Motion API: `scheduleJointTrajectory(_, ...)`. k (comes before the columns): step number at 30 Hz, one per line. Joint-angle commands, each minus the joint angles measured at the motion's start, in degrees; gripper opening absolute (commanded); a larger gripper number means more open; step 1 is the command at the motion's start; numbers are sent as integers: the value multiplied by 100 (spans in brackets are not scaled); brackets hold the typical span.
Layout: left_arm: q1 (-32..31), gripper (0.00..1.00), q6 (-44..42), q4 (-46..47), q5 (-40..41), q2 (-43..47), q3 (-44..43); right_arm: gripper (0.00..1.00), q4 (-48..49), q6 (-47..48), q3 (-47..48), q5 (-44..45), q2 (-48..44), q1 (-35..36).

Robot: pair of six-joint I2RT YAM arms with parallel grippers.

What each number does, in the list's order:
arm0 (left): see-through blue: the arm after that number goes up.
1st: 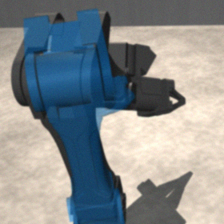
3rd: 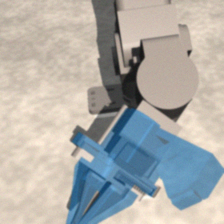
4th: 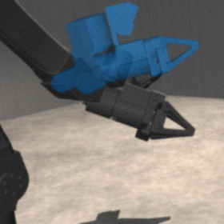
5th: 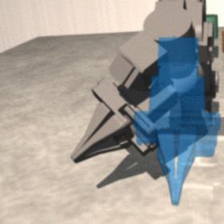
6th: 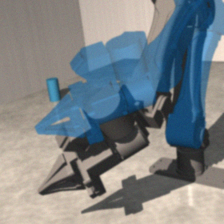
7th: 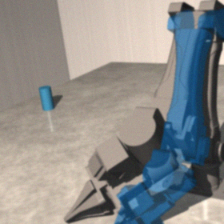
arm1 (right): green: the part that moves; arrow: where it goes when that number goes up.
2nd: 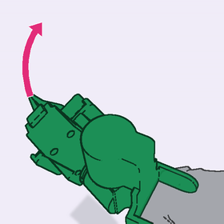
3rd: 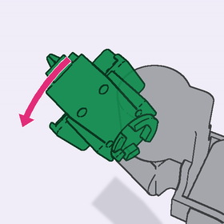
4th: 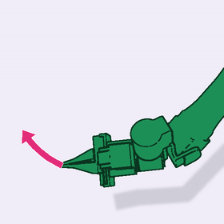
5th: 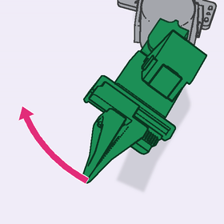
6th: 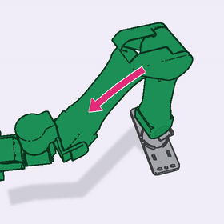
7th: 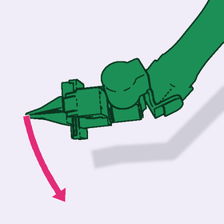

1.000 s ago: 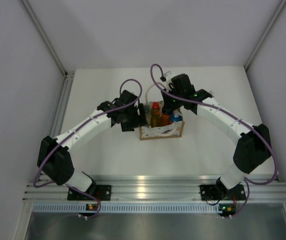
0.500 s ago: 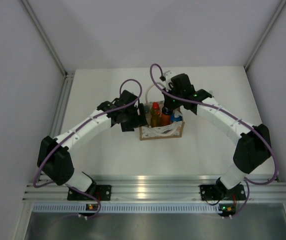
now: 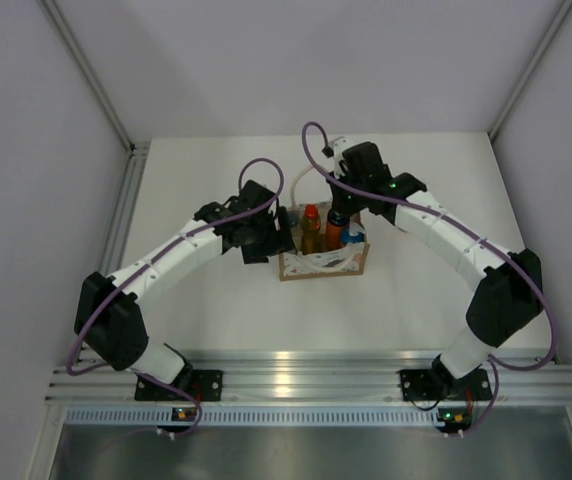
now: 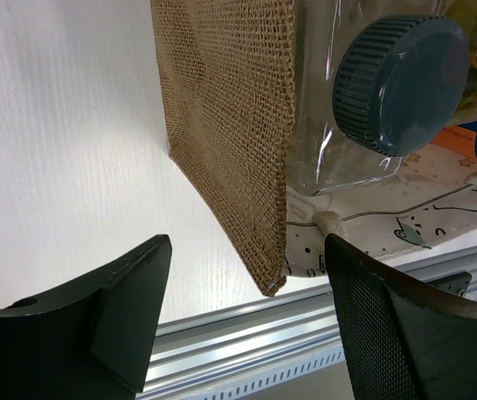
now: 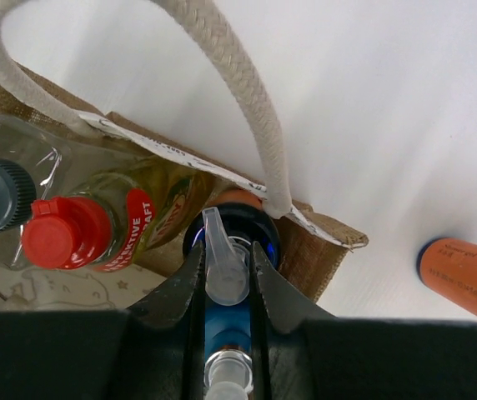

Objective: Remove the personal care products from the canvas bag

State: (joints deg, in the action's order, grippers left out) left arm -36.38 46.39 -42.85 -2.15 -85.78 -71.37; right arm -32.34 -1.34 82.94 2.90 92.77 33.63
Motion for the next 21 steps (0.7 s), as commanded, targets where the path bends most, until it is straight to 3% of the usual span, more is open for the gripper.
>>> scheduleJointTrajectory(1, -18, 79, 37, -83, -101, -36, -175, 0, -166, -50, 749, 308, -189, 135)
scheduleJointTrajectory(21, -27, 79, 10, -92, -127, -194, -237, 0, -2065, -340, 3631, 976, -75, 127)
